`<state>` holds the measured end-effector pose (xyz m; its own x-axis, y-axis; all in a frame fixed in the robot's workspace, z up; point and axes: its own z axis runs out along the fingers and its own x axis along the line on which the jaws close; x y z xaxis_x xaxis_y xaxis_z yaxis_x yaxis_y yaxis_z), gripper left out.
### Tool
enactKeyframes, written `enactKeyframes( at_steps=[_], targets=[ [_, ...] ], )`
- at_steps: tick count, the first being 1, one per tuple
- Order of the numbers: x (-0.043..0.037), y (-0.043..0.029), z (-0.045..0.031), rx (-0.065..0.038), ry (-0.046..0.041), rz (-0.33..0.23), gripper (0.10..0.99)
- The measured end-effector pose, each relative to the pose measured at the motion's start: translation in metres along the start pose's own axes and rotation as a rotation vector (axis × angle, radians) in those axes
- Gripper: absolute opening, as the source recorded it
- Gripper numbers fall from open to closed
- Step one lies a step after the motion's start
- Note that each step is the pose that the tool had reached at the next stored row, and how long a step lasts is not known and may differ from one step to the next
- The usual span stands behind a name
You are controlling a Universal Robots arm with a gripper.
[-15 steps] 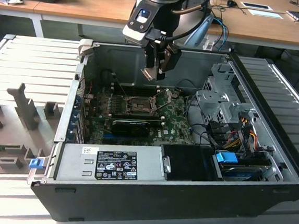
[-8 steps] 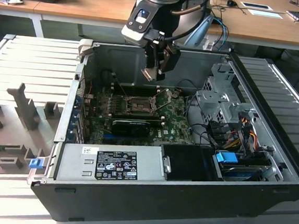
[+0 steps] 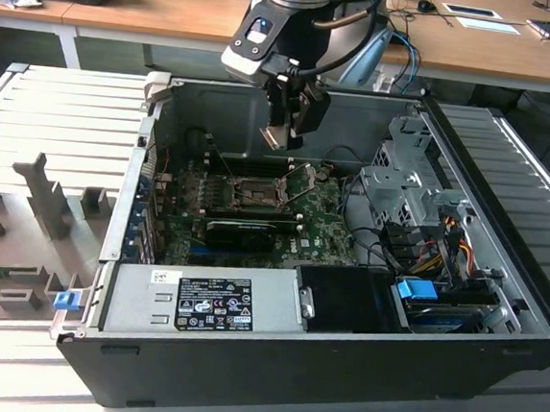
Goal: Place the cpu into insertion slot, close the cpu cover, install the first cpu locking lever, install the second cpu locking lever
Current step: 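Place the cpu into insertion slot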
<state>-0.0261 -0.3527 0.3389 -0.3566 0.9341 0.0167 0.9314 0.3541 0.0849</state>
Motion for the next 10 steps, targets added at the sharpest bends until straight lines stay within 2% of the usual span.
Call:
enactKeyframes(
  at_steps=[10],
  targets=[
    [0.0,-0.0001,0.0017,-0.001,-0.0053,0.062,0.525]
  ],
)
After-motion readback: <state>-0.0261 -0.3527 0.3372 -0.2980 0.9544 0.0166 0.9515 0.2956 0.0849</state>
